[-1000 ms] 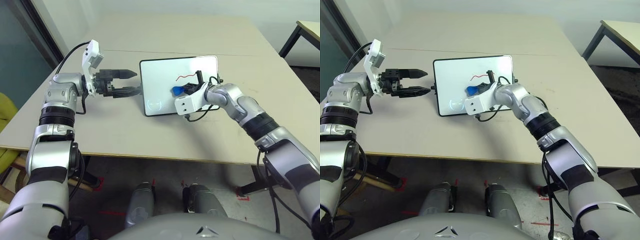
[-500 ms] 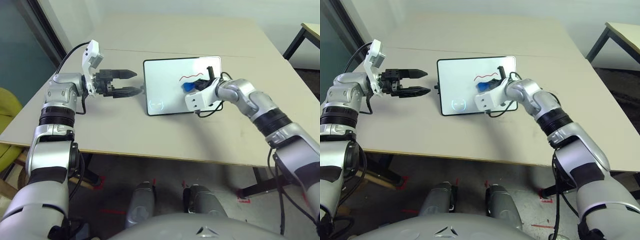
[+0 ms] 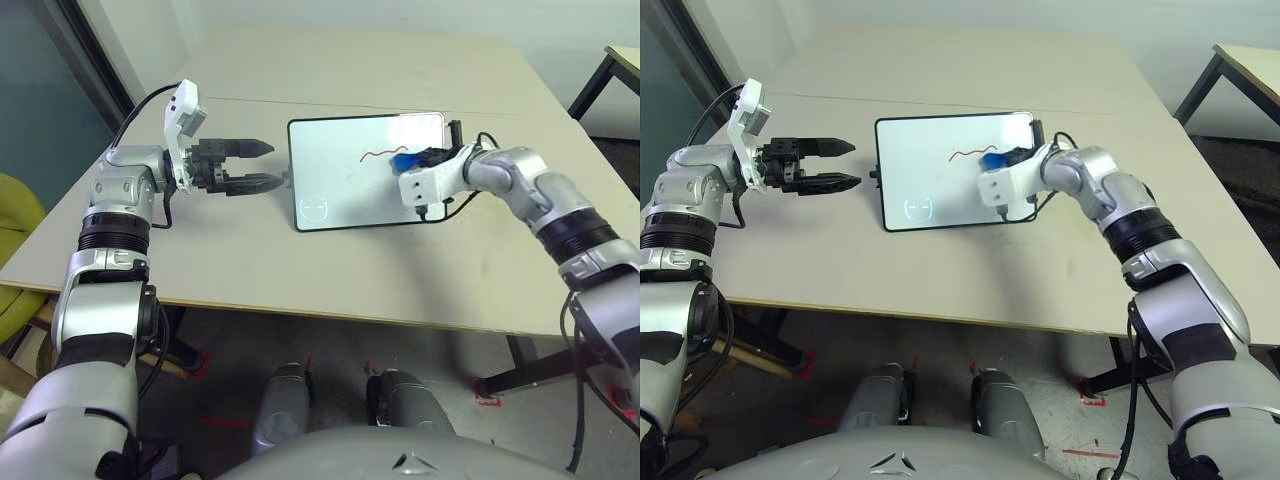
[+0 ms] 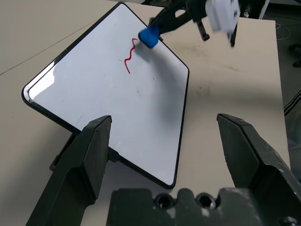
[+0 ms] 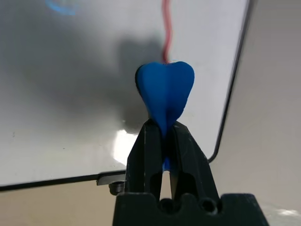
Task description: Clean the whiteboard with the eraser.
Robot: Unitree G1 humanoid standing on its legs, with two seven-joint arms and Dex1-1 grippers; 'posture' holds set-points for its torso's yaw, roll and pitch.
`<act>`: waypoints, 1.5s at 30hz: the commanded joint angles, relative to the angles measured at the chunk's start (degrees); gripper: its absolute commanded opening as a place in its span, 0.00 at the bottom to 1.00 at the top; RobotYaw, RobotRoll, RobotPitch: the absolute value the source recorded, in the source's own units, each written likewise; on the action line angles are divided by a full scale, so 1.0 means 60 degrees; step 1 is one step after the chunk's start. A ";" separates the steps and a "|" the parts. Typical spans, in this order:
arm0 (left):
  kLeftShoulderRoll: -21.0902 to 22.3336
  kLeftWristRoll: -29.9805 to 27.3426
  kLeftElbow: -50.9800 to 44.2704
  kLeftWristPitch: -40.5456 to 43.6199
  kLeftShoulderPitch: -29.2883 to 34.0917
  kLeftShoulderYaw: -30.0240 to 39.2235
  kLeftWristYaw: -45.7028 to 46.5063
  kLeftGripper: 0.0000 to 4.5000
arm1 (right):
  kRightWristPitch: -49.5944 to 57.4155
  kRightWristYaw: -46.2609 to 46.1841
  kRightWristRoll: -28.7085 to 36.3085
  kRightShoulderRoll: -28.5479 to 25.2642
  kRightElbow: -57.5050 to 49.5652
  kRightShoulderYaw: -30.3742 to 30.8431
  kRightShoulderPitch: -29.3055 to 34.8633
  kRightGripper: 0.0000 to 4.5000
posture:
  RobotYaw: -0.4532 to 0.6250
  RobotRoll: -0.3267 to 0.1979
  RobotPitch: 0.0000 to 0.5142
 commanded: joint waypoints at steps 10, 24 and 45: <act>-0.0072 0.0123 0.0242 -0.0177 -0.0227 -0.0093 -0.0025 1.00 | 0.0161 -0.0035 0.0426 -0.0442 -0.0140 -0.0368 0.0116 0.00 | 0.55 0.62 0.04; -0.0068 0.0119 0.0298 -0.0261 -0.0258 -0.0071 -0.0014 1.00 | -0.0289 -0.1636 -0.1078 0.0115 0.1551 0.0582 -0.0617 0.00 | 0.56 0.62 0.03; -0.0129 0.0101 0.0288 -0.0287 -0.0243 -0.0072 -0.0005 1.00 | -0.0406 -0.1892 -0.1876 0.1248 0.1131 0.1407 -0.0842 0.00 | 0.56 0.62 0.02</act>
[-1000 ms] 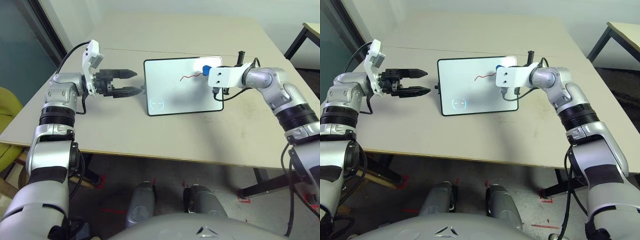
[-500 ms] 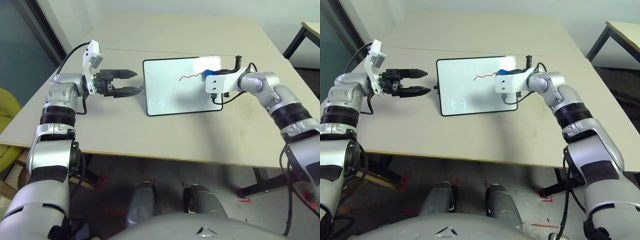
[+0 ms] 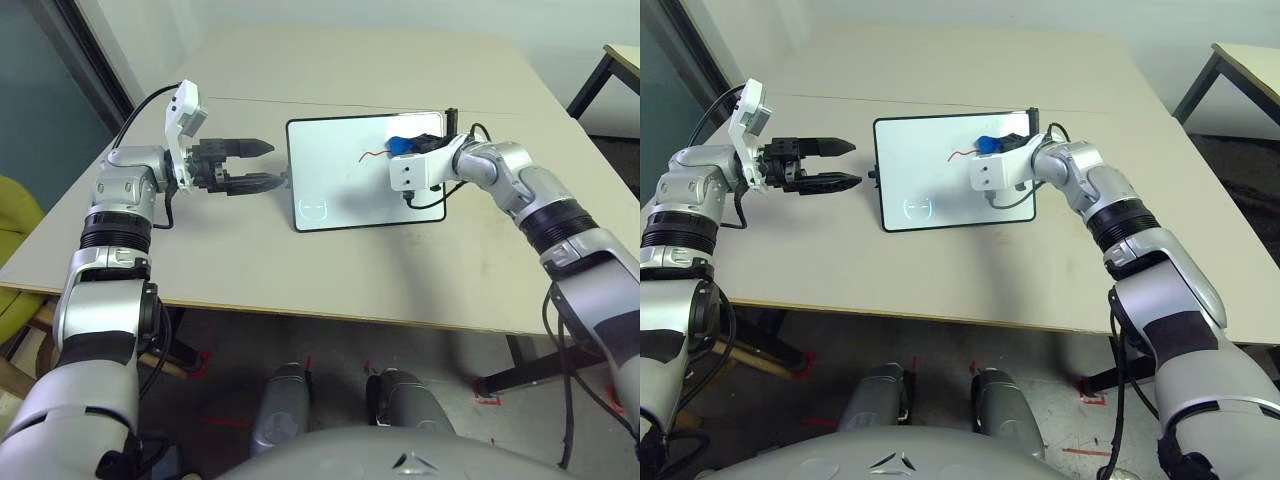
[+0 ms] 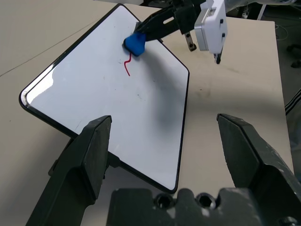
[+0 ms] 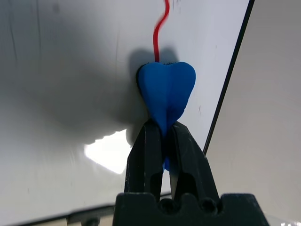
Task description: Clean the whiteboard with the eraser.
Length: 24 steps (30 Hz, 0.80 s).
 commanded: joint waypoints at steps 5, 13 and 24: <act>-0.0075 0.0070 -0.0049 -0.0036 -0.0139 -0.0057 0.0011 1.00 | -0.0056 0.0164 -0.0191 0.0526 -0.0211 0.0327 -0.0191 0.00 | 0.57 0.62 0.02; -0.0059 0.0064 -0.0071 -0.0017 -0.0119 -0.0037 0.0043 1.00 | -0.0116 0.0108 -0.0263 0.0825 0.0000 0.0468 -0.0323 0.00 | 0.57 0.62 0.02; -0.0089 0.0088 -0.0013 -0.0018 -0.0204 -0.0067 0.0036 1.00 | -0.0193 -0.0008 -0.0278 -0.0223 0.0605 0.0302 -0.0248 0.00 | 0.56 0.62 0.03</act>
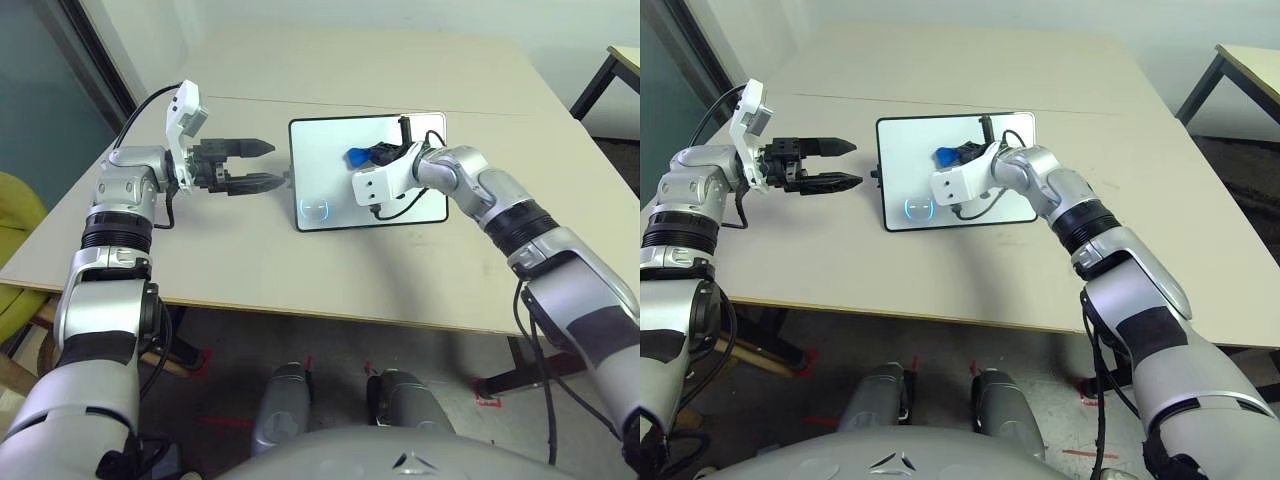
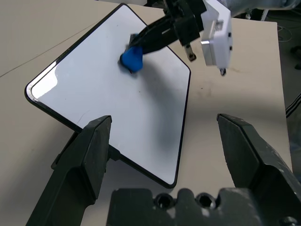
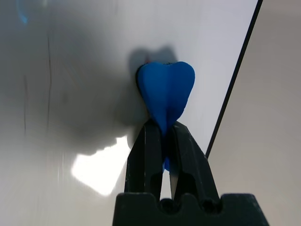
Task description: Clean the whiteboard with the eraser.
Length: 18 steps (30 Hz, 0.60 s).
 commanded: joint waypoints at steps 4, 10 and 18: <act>-0.0094 0.0096 0.0014 -0.0034 -0.0232 -0.0079 0.0012 1.00 | -0.0026 -0.0024 0.0015 -0.0756 0.0606 -0.0119 -0.0011 0.00 | 0.55 0.62 0.04; -0.0101 0.0105 0.0023 -0.0028 -0.0244 -0.0078 0.0012 1.00 | -0.0113 -0.0123 0.0094 -0.1203 0.0976 -0.0168 -0.0073 0.00 | 0.55 0.62 0.04; -0.0097 0.0096 0.0001 -0.0014 -0.0227 -0.0068 0.0015 1.00 | -0.0231 -0.0260 0.0029 -0.1412 0.1335 -0.0078 -0.0182 0.00 | 0.55 0.62 0.04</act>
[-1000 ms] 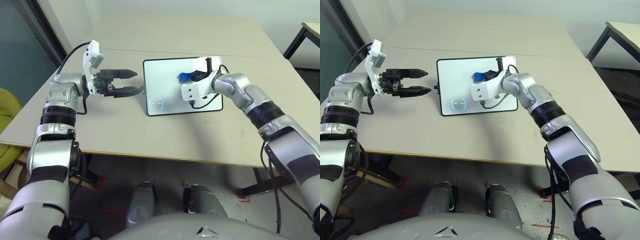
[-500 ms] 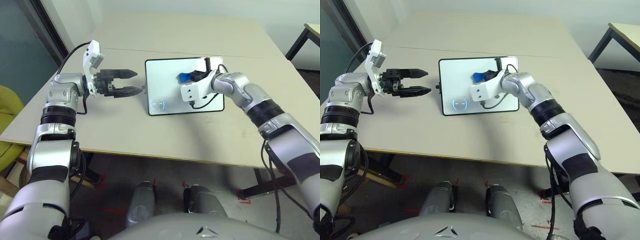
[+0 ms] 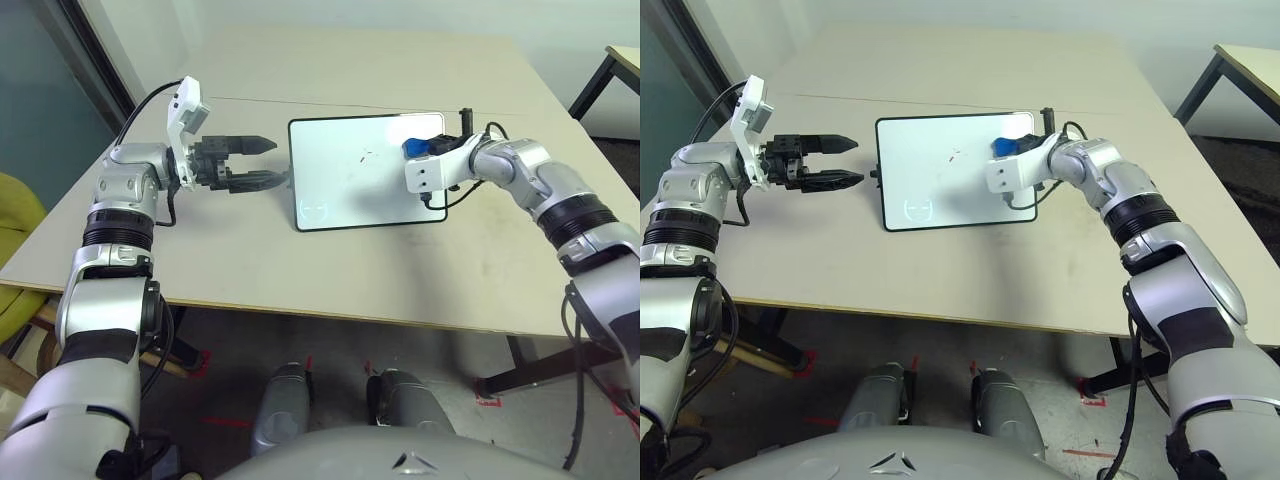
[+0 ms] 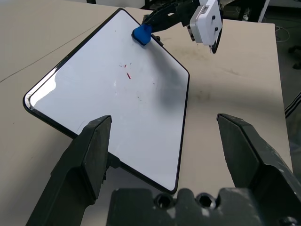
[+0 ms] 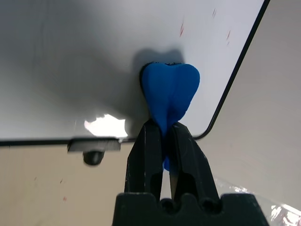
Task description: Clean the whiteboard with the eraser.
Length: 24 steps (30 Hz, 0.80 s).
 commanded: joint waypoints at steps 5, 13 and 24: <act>-0.0030 0.0096 0.0004 -0.0022 -0.0111 -0.0064 0.0019 1.00 | -0.0029 -0.0015 -0.0043 -0.0007 0.0235 -0.0002 -0.0125 0.00 | 0.56 0.62 0.04; -0.0022 0.0093 -0.0022 -0.0023 -0.0112 -0.0055 0.0040 1.00 | -0.0003 0.0270 0.0069 0.0637 -0.0531 0.0057 -0.0090 0.00 | 0.56 0.62 0.03; -0.0009 0.0078 -0.0069 0.0013 -0.0095 -0.0039 0.0055 1.00 | 0.0193 0.0567 -0.0085 0.1430 -0.1318 0.0176 -0.0097 0.00 | 0.57 0.62 0.02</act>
